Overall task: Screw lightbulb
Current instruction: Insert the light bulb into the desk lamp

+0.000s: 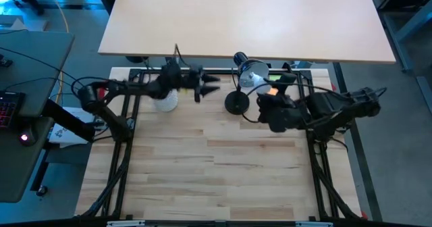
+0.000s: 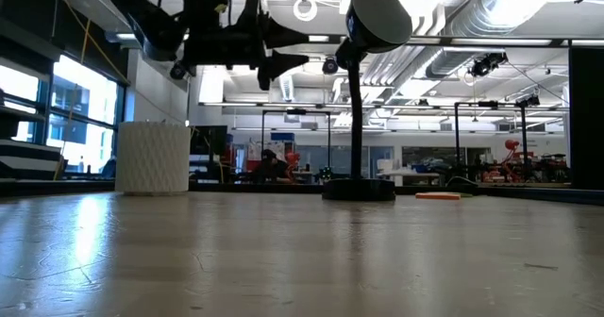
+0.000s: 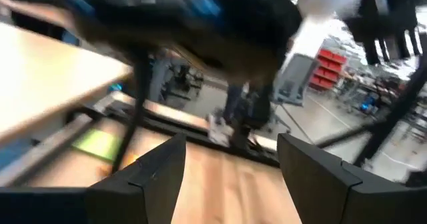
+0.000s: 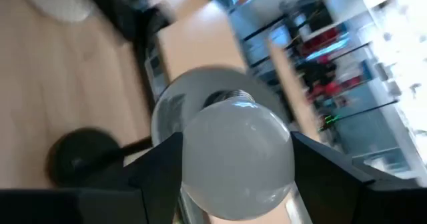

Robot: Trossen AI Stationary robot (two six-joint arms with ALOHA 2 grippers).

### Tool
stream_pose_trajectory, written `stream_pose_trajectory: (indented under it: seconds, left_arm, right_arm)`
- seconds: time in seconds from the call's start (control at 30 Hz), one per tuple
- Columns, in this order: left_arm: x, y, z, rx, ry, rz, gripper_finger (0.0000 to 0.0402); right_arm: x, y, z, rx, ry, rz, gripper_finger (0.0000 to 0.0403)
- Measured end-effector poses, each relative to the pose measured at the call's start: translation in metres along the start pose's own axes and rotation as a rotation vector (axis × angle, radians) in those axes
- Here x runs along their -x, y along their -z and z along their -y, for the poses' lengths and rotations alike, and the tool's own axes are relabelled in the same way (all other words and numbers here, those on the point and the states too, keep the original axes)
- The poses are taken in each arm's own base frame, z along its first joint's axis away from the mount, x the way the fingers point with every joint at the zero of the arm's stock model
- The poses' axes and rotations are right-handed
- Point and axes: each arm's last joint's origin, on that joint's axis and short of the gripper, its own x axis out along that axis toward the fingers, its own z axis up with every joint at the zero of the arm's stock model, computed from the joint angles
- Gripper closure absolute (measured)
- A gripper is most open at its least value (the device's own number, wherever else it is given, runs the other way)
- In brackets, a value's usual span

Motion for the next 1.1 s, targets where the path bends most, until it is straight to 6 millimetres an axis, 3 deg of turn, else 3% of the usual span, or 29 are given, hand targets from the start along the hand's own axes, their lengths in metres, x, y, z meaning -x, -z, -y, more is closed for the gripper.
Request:
stream_pose_trajectory:
  seconds: [0.13,0.23,0.5,0.63,0.83,1.1]
  left_arm:
    - [0.007,-0.021,-0.036,-0.005,0.024,0.022,0.0172]
    - [0.001,-0.028,-0.065,0.047,0.044,0.014,0.0171]
    - [-0.045,-0.034,-0.144,0.141,0.290,-0.083,0.0124]
    - [-0.069,-0.033,-0.170,0.119,0.404,-0.118,0.0092]
    - [-0.096,-0.034,-0.188,0.039,0.542,-0.144,0.0073]
    - [-0.123,-0.048,-0.177,-0.112,0.673,-0.132,0.0073]
  right_arm:
    - [-0.015,0.005,-0.004,-0.032,-0.057,-0.050,0.0156]
    - [-0.028,0.010,-0.008,-0.031,-0.039,-0.089,0.0156]
    - [-0.044,0.013,-0.010,-0.026,-0.040,-0.124,0.0156]
    - [-0.044,0.013,-0.010,-0.027,-0.051,-0.123,0.0156]
    - [-0.044,0.013,-0.010,-0.049,-0.078,-0.121,0.0156]
    - [-0.044,0.013,-0.010,-0.076,-0.078,-0.121,0.0156]
